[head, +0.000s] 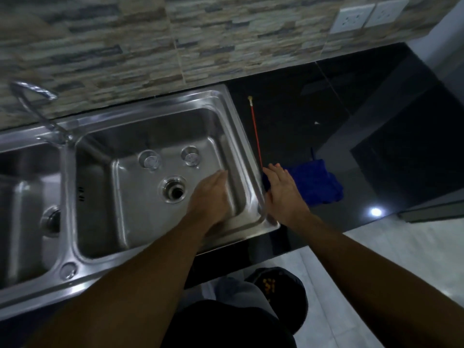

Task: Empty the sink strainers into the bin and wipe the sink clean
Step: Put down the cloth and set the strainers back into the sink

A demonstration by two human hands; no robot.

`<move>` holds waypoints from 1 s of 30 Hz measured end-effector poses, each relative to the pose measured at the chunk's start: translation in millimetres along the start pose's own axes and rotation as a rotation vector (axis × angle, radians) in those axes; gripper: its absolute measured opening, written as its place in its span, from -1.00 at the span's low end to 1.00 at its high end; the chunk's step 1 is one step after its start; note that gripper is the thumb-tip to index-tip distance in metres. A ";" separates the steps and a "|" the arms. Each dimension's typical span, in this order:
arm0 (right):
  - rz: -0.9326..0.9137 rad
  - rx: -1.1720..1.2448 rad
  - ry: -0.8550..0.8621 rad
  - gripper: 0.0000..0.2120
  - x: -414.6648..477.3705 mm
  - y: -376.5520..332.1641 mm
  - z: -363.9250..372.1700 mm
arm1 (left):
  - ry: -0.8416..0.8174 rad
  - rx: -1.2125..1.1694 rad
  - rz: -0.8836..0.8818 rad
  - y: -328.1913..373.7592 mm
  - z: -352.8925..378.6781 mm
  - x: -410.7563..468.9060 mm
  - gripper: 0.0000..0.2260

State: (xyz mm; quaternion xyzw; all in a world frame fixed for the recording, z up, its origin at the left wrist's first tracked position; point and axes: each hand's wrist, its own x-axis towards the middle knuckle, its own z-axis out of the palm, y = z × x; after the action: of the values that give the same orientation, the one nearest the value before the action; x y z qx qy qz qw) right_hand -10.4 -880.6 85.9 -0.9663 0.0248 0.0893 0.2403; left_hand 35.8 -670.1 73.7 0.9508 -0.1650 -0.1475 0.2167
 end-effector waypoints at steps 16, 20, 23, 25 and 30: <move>-0.042 0.005 -0.263 -0.45 136.6 -148.2 125.3 | 0.136 0.100 -0.303 -283.4 -103.1 -70.1 -0.49; 0.031 -0.022 -0.250 -0.40 176.8 -159.0 157.7 | 0.189 0.089 -0.220 -314.1 -100.5 -68.9 -0.48; 0.029 -0.112 -0.249 -0.34 209.3 -155.2 178.9 | 0.261 0.041 -0.221 -326.1 -87.8 -72.5 -0.51; 0.046 -0.168 -0.210 -0.35 228.0 -150.4 188.8 | 0.303 0.019 -0.215 -330.0 -83.9 -71.3 -0.52; 0.128 -0.196 -0.142 -0.37 260.9 -150.1 208.2 | 0.365 0.009 -0.191 -337.0 -79.0 -67.6 -0.55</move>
State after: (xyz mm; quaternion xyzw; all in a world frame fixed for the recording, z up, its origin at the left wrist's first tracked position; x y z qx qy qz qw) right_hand 226.2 -651.7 -73.9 -0.9728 0.0606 0.1745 0.1396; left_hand 86.8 -328.8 0.7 0.9740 -0.0327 0.0080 0.2240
